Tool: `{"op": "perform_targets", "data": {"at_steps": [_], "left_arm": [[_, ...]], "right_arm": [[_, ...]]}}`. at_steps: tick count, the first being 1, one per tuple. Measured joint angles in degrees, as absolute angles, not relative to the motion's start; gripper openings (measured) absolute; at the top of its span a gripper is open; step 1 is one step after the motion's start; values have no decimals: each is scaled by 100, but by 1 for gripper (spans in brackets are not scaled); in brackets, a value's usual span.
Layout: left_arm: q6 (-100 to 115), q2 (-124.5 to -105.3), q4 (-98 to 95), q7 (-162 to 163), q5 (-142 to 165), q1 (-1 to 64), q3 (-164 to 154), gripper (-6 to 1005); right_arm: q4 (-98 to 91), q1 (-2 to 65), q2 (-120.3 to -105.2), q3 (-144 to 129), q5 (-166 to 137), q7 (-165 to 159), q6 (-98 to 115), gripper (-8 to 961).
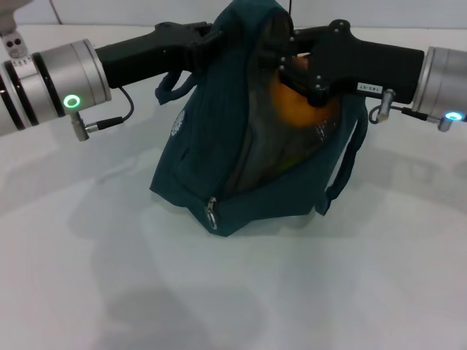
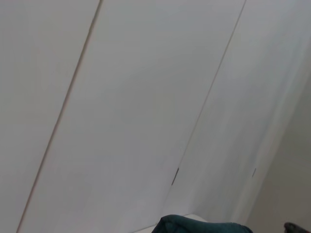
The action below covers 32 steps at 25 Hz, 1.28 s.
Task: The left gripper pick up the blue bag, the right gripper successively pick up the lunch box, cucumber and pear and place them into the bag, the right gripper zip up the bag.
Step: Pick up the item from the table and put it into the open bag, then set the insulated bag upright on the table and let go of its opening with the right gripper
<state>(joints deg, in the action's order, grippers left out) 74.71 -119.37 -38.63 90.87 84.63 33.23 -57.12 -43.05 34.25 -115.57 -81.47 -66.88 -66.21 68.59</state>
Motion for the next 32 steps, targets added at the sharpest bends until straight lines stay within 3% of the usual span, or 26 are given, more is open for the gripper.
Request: {"op": "perform_targets", "data": {"at_steps": [5, 10, 15, 18, 23, 26, 29, 32], "left_arm": [[7431, -11935, -3849, 9019, 8463, 3323, -5720, 44], [7353, -11938, -3840, 9003, 8461, 3303, -5716, 44], [7175, -11948, -3698, 8885, 8454, 3297, -5713, 44], [7070, -11952, -3627, 8767, 8451, 3306, -5714, 44], [7012, -11966, -3371, 8332, 8416, 3351, -5733, 44], [6975, -11971, -3131, 7950, 8188, 3442, -5746, 43], [6972, -11978, -2968, 7663, 7923, 3483, -5757, 43], [6978, -11979, -2936, 7626, 7869, 3480, -5765, 43]], "right_arm": [[-4390, 3370, -11550, -8114, -6646, -6615, 6880, 96], [-4634, 3138, -11546, -7869, -6583, -6622, 7077, 311], [-5177, 2582, -11503, -7296, -6588, -6729, 7842, 381], [-5230, 2331, -11336, -6980, -6738, -6922, 8576, 389], [-4902, 2206, -10902, -6354, -7614, -7677, 9559, 381], [-4419, 2271, -10777, -6251, -8037, -7855, 9634, 380], [-4046, 2407, -10866, -6250, -8474, -7853, 9284, 379], [-3886, 2615, -11111, -6281, -9105, -7865, 8761, 379]]}}
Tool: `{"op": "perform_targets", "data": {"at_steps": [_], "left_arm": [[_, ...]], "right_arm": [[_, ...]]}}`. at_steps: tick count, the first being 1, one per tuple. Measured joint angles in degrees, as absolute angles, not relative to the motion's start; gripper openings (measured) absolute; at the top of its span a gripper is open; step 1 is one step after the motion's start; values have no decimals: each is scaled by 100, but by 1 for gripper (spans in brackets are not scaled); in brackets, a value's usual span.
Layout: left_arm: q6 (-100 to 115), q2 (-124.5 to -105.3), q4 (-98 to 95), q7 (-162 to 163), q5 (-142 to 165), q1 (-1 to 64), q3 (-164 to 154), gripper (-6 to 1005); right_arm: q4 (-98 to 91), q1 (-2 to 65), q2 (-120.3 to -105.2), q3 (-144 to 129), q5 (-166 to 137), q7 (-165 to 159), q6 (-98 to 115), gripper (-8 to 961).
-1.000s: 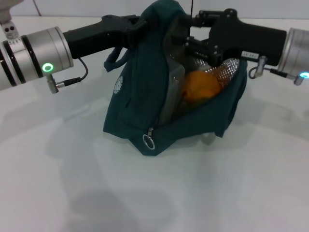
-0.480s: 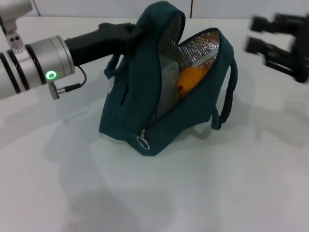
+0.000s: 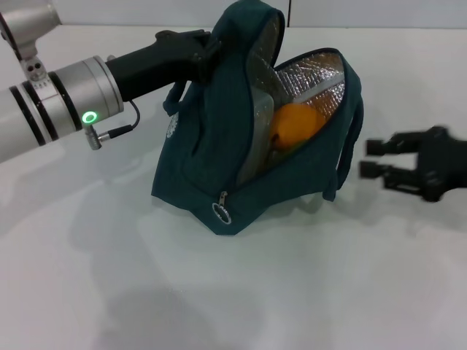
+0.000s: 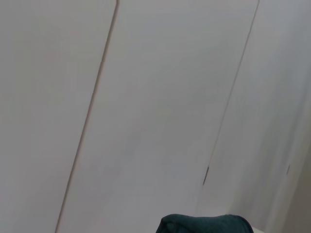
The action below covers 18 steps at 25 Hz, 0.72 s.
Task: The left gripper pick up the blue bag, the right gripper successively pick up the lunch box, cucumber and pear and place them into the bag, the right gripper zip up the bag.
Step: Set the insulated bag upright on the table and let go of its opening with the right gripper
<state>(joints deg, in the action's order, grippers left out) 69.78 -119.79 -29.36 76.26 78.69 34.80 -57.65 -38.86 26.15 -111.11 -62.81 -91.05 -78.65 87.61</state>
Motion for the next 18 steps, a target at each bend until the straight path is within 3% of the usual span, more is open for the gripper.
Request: {"op": "perform_targets", "data": {"at_steps": [6, 18], "left_arm": [[6968, -11988, -2871, 7613, 7851, 3485, -5765, 43], [6960, -11997, -2789, 7592, 7835, 3445, -5765, 43]], "right_arm": [[-3590, 3140, -11544, -6373, -10112, -7875, 8065, 366], [-3345, 3394, -11526, -6615, -10111, -7856, 8084, 319]]}}
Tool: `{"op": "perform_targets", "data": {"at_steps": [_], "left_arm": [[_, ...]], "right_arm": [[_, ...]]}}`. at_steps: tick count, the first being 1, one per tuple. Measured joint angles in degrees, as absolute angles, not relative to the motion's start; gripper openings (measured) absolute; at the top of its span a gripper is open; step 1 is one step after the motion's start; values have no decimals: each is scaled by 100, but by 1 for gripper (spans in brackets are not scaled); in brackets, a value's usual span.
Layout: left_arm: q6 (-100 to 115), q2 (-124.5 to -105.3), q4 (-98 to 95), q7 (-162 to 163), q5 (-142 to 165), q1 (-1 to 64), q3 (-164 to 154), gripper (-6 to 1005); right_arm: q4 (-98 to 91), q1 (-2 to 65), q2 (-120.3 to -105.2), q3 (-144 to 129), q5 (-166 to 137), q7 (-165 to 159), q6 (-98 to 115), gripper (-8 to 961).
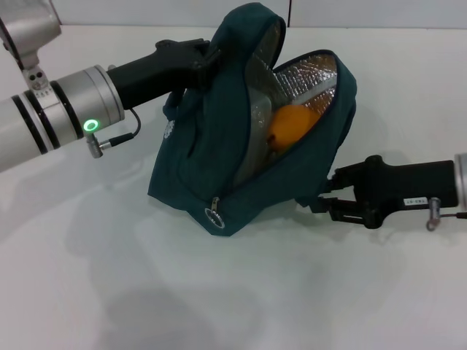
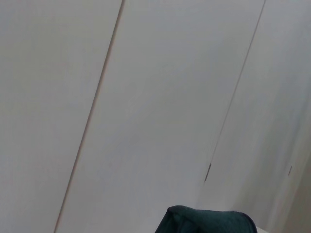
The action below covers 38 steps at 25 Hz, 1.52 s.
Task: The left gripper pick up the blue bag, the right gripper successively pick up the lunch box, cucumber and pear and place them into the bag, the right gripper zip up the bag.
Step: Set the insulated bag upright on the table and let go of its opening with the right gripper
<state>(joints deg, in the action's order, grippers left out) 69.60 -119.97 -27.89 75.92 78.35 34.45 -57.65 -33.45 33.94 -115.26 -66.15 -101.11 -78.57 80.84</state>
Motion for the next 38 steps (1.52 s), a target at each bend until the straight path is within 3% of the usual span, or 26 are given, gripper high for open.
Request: {"op": "perform_targets", "data": {"at_steps": [5, 11, 25, 38], "left_arm": [[6961, -11997, -2786, 7589, 7836, 3445, -5765, 43], [6961, -11997, -2779, 7586, 7836, 3467, -5766, 44], [6881, -12000, -2605, 7331, 7749, 3527, -5765, 44], [6901, -12013, -1982, 6179, 7022, 3533, -5765, 43]], "right_arm": [[-3726, 3098, -11470, -6561, -10133, -7845, 8388, 315], [-4143, 2821, -11507, -6568, -10124, -7810, 8502, 316], [-3512, 3347, -11598, -6833, -9789, -7364, 8131, 316], [-3222, 2753, -11585, -6802, -8266, -5404, 8169, 105]]}}
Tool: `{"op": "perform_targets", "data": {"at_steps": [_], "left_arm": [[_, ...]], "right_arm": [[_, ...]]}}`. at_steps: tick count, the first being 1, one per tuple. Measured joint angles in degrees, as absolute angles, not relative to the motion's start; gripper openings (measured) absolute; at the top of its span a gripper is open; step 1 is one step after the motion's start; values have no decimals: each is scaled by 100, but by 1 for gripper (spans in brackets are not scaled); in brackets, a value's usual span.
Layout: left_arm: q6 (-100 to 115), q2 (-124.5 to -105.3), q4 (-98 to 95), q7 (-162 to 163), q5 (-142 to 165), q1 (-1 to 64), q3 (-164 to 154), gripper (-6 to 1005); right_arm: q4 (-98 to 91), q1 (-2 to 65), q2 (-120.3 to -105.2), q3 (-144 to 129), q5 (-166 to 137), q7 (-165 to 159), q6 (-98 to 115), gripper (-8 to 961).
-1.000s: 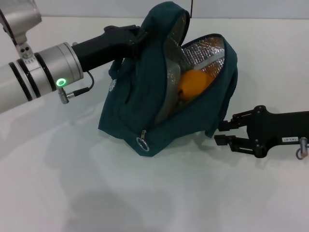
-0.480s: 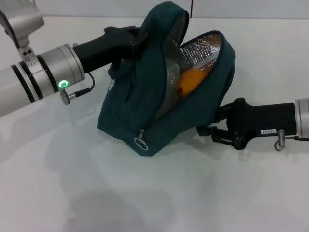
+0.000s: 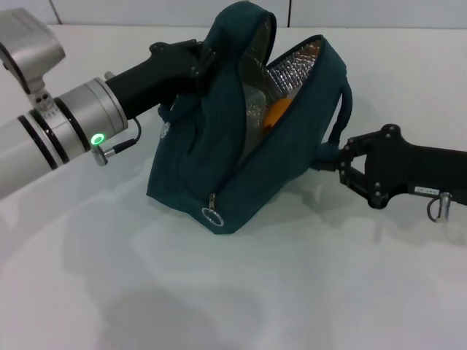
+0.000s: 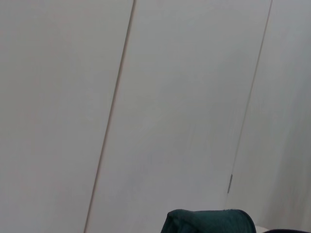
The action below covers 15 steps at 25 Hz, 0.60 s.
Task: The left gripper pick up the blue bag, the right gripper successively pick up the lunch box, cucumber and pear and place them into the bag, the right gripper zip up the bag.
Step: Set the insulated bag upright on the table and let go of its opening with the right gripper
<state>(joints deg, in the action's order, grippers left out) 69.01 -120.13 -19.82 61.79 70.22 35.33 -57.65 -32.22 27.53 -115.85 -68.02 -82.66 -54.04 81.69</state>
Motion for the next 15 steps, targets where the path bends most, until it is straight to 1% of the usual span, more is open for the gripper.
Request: {"op": "perform_targets", "data": {"at_steps": [3, 15], "left_arm": [[7071, -12035, -1618, 5566, 6687, 3536, -5765, 43], [7548, -12064, -940, 4035, 6217, 3492, -5766, 44]], "right_arm": [[-2887, 2701, -11584, -6778, -7730, -4830, 8146, 66], [-2180, 2605, -11581, -6776, -5704, -3544, 8161, 65]]}}
